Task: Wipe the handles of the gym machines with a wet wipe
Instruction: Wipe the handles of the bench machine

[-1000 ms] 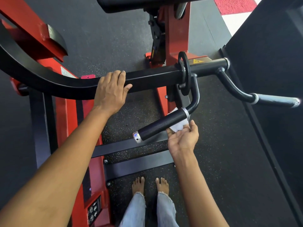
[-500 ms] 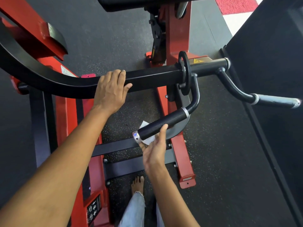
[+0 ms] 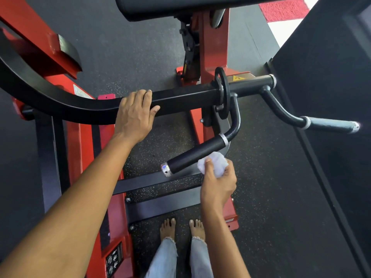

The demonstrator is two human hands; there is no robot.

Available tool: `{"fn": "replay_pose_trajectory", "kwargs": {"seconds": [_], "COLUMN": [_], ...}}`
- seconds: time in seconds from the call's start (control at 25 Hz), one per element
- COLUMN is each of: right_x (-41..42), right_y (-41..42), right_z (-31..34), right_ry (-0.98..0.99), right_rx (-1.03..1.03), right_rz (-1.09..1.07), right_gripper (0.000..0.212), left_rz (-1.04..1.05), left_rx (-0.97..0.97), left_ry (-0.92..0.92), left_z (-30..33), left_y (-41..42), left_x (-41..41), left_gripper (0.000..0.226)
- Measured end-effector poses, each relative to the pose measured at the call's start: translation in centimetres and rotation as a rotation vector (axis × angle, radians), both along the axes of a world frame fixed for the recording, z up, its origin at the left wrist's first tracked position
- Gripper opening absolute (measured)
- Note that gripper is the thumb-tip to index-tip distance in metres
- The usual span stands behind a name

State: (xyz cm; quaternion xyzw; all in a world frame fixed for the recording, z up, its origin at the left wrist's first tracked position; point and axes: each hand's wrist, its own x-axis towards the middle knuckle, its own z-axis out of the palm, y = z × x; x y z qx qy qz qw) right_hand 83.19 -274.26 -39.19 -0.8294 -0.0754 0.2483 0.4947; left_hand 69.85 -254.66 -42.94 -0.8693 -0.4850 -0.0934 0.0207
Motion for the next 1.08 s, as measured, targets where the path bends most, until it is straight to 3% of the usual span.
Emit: {"fn": "replay_pose_trajectory", "kwargs": {"seconds": [0.08, 0.16, 0.36, 0.48, 0.64, 0.84, 1.08], "right_x": [1.9, 4.1, 11.8, 16.8, 23.2, 29.4, 34.4], "right_y": [-0.3, -0.9, -1.0, -0.9, -1.2, -0.8, 0.6], "right_z": [0.6, 1.0, 2.1, 3.1, 3.9, 3.8, 2.0], "right_ry": [-0.056, -0.103, -0.317, -0.451, -0.535, -0.63, -0.854], "right_rx": [0.025, 0.044, 0.096, 0.099, 0.099, 0.064, -0.104], "right_rz": [0.013, 0.041, 0.155, 0.217, 0.276, 0.338, 0.412], "right_gripper": [0.003, 0.009, 0.028, 0.03, 0.026, 0.034, 0.041], "left_rz": [0.033, 0.037, -0.218, -0.094, -0.161, -0.223, -0.251], "left_rx": [-0.038, -0.042, -0.066, -0.128, -0.057, -0.1, -0.114], "left_ry": [-0.02, -0.055, -0.199, -0.283, -0.233, -0.163, -0.056], "left_z": [0.2, 0.6, 3.7, 5.7, 6.1, 5.8, 2.5], "left_y": [-0.4, -1.3, -4.6, -4.7, -5.3, -5.7, -3.7], "left_x": [0.2, 1.0, 11.3, 17.4, 22.3, 28.5, 32.0], "left_gripper": [0.05, 0.05, 0.049, 0.049, 0.051, 0.057, 0.067]}}
